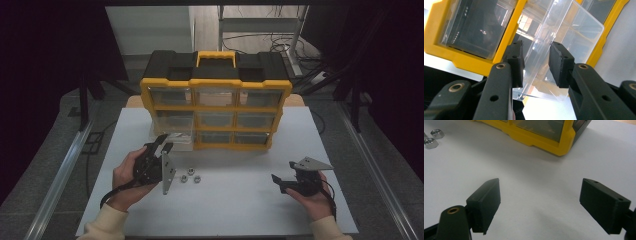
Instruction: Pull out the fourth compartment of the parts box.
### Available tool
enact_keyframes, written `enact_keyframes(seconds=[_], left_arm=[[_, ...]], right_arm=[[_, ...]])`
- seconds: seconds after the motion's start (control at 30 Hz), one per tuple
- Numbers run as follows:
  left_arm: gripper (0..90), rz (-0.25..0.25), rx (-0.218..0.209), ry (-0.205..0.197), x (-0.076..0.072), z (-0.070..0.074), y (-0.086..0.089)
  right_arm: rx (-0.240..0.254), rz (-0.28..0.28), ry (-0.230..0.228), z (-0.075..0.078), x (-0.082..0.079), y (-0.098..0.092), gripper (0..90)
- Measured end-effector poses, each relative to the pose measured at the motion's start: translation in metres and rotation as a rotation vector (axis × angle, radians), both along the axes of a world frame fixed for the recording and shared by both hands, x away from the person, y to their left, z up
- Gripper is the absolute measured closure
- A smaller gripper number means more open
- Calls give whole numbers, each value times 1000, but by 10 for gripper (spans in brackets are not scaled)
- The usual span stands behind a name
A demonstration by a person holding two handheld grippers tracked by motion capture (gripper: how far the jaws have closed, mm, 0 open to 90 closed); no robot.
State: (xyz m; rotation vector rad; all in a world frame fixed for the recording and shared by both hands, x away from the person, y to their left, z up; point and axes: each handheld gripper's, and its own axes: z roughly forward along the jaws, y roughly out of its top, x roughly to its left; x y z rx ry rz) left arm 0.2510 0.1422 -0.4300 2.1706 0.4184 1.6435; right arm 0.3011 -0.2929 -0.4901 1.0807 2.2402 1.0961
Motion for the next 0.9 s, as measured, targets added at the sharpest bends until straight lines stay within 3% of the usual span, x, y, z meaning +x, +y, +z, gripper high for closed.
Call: enact_keyframes(seconds=[0.17,0.23,0.33,0.53,0.57,0.6,0.73,0.77,0.8,0.9], left_arm=[[624,7,-40,10,0,1,0],[505,6,-73,10,-1,3,1],[435,28,-140,18,-3,5,1],[252,22,-280,158,-3,12,10],[238,24,-333,194,-3,12,15],[230,24,-333,194,-3,12,15],[209,42,-443,263,-3,15,30],[187,46,-516,317,-2,15,38],[184,46,-516,317,-2,15,38],[176,58,-595,378,-2,13,53]], right_arm=[[-2,0,-3,0,0,0,174],[-2,-2,-5,1,0,0,174],[-1,0,-4,0,0,0,174],[-4,1,-3,0,0,0,174],[-3,1,-4,0,0,0,174],[-3,1,-4,0,0,0,174],[-2,-2,-3,0,0,-1,174],[-3,-1,-4,0,0,0,174],[-3,-1,-4,0,0,0,174],[0,-1,-3,1,1,1,174]])
